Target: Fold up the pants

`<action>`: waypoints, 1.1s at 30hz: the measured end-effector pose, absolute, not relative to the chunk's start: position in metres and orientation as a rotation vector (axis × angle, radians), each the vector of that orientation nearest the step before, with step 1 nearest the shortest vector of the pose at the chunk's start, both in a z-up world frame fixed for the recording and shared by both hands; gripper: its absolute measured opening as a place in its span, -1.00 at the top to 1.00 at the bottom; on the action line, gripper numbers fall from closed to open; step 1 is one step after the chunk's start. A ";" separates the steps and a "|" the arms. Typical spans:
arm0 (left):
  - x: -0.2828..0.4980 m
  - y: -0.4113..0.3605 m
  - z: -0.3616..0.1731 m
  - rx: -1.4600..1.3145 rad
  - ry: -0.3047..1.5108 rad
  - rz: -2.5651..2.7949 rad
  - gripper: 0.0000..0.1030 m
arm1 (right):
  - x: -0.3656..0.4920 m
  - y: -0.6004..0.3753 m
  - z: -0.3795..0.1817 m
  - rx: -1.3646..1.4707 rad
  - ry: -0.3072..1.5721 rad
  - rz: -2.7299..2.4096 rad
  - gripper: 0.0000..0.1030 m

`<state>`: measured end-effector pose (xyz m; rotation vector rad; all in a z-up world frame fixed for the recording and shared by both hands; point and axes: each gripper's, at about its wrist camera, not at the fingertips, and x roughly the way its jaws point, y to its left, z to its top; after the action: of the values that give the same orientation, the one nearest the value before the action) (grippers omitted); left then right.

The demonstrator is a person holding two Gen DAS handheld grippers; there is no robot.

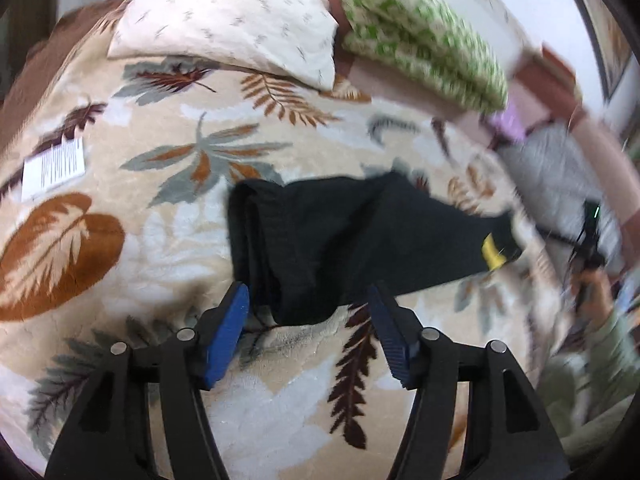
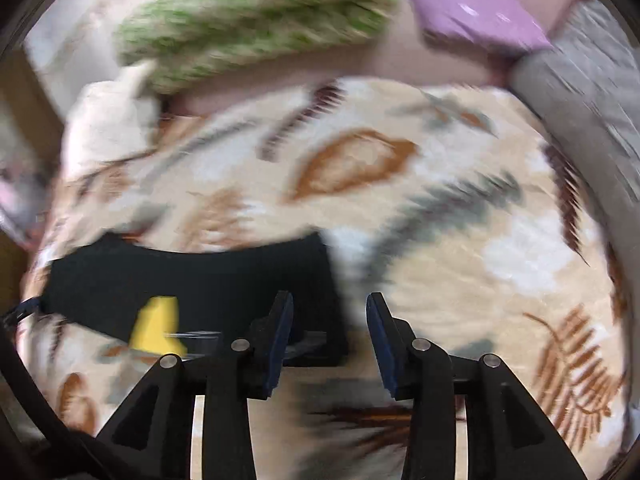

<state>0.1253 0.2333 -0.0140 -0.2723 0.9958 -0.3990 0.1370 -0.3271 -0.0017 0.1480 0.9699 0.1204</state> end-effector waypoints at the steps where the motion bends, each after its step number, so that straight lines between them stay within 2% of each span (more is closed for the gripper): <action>1: 0.129 0.242 -0.014 -0.328 0.990 -0.381 -0.19 | 0.138 -0.306 0.004 0.135 0.960 0.175 0.18; 5: 0.157 0.253 -0.021 -0.424 1.029 -0.318 -0.18 | 0.148 -0.202 0.007 0.094 0.966 0.439 0.18; 11: 0.187 0.246 -0.031 -0.466 1.070 -0.317 -0.18 | 0.152 -0.064 -0.019 0.028 1.008 0.709 0.20; 15: 0.197 0.241 -0.041 -0.477 1.109 -0.328 0.00 | 0.151 -0.003 -0.035 -0.119 1.011 0.789 0.25; 17: 0.199 0.241 -0.041 -0.487 1.107 -0.335 0.03 | 0.150 0.010 -0.038 -0.169 1.008 0.809 0.25; 19: 0.202 0.238 -0.042 -0.490 1.109 -0.338 0.37 | 0.149 0.020 -0.040 -0.218 0.998 0.829 0.25; 21: 0.206 0.237 -0.044 -0.493 1.120 -0.339 0.52 | 0.145 0.029 -0.043 -0.262 0.990 0.838 0.25; 22: 0.207 0.235 -0.044 -0.477 1.122 -0.330 0.68 | 0.143 0.034 -0.045 -0.296 0.989 0.841 0.25; 25: 0.211 0.238 -0.045 -0.480 1.125 -0.320 0.81 | 0.143 0.045 -0.051 -0.377 0.981 0.826 0.25; 26: 0.212 0.240 -0.046 -0.491 1.124 -0.321 0.81 | 0.143 0.048 -0.054 -0.416 0.973 0.803 0.32; 28: 0.214 0.240 -0.044 -0.485 1.123 -0.316 0.83 | 0.146 0.051 -0.059 -0.446 0.970 0.763 0.71; 29: 0.214 0.240 -0.043 -0.477 1.122 -0.315 0.83 | 0.149 0.049 -0.059 -0.424 0.979 0.762 1.00; 33: 0.216 0.239 -0.036 -0.461 1.106 -0.329 0.83 | 0.146 0.042 -0.046 -0.329 0.959 0.792 1.00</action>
<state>0.2162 0.2391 -0.0355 -0.4608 1.1060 -0.3287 0.1460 0.0418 -0.0463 -0.3291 0.9595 0.7924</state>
